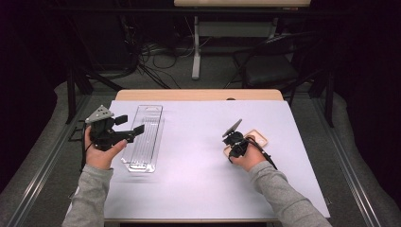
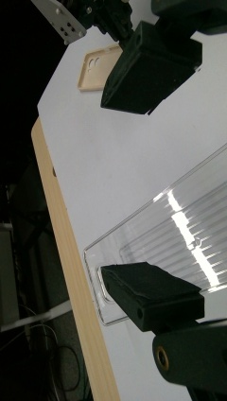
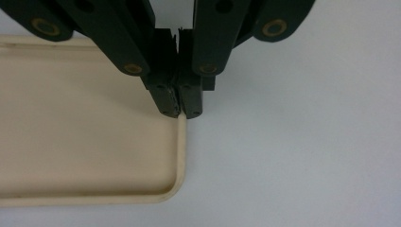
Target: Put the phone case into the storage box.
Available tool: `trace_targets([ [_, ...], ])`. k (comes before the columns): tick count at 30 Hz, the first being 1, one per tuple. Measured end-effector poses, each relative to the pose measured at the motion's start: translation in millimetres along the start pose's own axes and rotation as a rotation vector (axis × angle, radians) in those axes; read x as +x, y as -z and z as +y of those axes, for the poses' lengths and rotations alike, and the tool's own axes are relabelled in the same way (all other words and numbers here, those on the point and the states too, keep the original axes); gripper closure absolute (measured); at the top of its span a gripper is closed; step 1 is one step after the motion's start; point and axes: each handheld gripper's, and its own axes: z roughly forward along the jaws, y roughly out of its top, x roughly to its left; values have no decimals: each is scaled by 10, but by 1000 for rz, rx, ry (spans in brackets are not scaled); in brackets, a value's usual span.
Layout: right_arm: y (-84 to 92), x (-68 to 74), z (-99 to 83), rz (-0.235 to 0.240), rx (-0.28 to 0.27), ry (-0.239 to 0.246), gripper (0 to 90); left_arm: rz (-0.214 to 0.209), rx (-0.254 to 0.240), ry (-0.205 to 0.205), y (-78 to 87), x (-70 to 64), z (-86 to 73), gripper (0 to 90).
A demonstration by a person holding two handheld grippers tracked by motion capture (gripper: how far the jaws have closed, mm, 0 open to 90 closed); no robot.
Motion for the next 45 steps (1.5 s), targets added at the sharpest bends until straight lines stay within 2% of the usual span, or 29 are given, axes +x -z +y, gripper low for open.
trace_targets([
  [6, 58, 11, -5, -4, 0, 12, 887, 1, 0, 0, -3, 1, -1, 177],
  [7, 62, 19, -17, -5, -39, 14, 887, 0, 0, -1, -3, 0, -1, 177],
  [8, 93, 28, -16, -13, -21, 14, 888, 1, 0, 0, -4, -1, -2, 177],
  [9, 47, 35, -42, 10, -135, 5, 887, 2, 1, 0, -5, -2, -2, 177],
  [10, 112, 38, -31, -3, -72, 15, 887, 2, 2, 0, -4, -3, -2, 177],
  [16, 187, 57, -55, -25, -114, 34, 888, 4, -2, -1, 4, 1, -1, 186],
  [17, 206, 60, -57, -32, -104, 40, 888, 4, -3, -1, 6, 2, -1, 186],
  [20, 225, 72, -75, -34, -135, 44, 888, 7, -4, -1, 4, 7, -3, 186],
  [22, 261, 87, -85, -42, -132, 54, 887, 6, -1, -2, 4, 10, -4, 186],
  [24, 276, 99, -97, -49, -168, 76, 887, 7, -2, -2, 3, 11, -4, 186],
  [27, 321, 128, -112, -54, -192, 109, 887, 8, -2, -2, 4, 10, -4, 186],
  [29, 348, 150, -125, -65, -225, 155, 887, 7, -2, -2, 4, 9, -4, 186],
  [34, 413, 221, -151, -77, -300, 218, 886, 8, -2, -1, 5, 9, -5, 186],
  [37, 429, 255, -159, -94, -341, 274, 886, 8, -3, -1, 7, 7, -6, 186],
  [45, 429, 320, -171, -125, -374, 373, 885, 8, 2, -1, -4, 3, -10, 186],
])
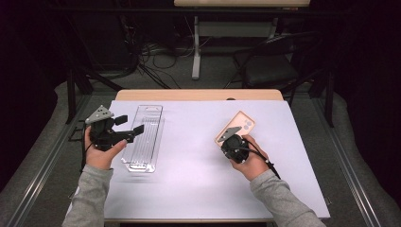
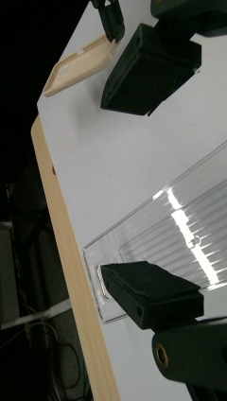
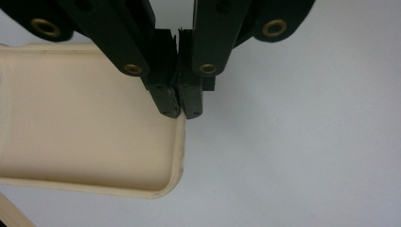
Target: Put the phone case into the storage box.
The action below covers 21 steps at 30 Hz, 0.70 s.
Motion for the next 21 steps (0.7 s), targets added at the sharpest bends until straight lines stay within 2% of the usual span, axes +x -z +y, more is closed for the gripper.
trace_targets([
  [9, 13, 87, 2, -35, -44, 113, 883, -1, 2, -1, -11, -19, -1, 186],
  [14, 5, 167, 5, -32, -52, 203, 884, 1, 7, -1, -23, -34, -2, 186],
  [18, -5, 219, 23, -15, -78, 234, 884, -7, 10, 7, -44, -63, -2, 186],
  [21, -14, 263, 48, -20, -88, 256, 884, -12, 12, 8, -53, -73, -3, 186],
])
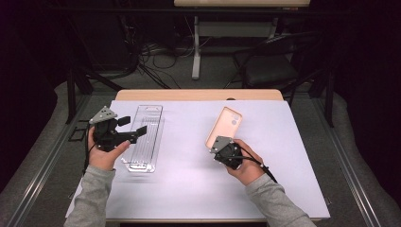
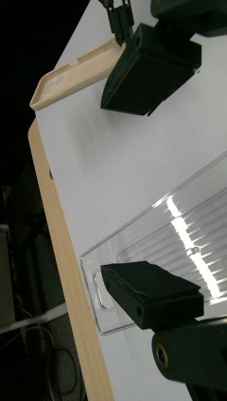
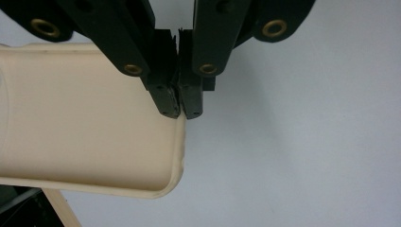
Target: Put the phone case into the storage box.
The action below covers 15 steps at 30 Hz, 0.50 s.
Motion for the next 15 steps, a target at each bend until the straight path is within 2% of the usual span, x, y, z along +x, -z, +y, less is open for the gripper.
trace_targets([
  [6, -32, 111, 109, -1, -2, 49, 883, -12, 13, -2, -47, -41, -2, 186],
  [11, -51, 219, 228, 2, -33, 68, 884, -22, 14, -11, -70, -65, -5, 210],
  [15, -44, 273, 281, 3, -53, 79, 884, -35, 16, -1, -85, -69, -16, 219],
])
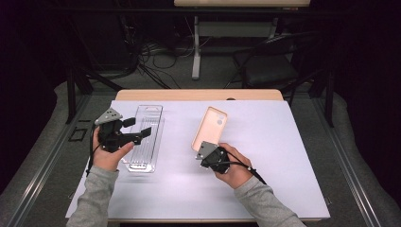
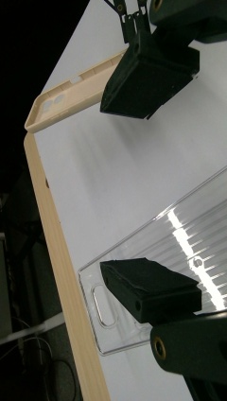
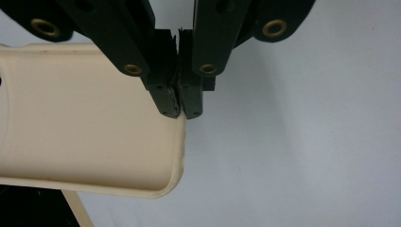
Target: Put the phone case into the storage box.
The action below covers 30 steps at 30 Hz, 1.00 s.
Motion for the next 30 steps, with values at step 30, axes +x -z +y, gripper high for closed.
trace_targets([
  [30, -9, 222, 83, -5, -25, 90, 884, -190, 180, 155, -498, -103, 69, 322],
])
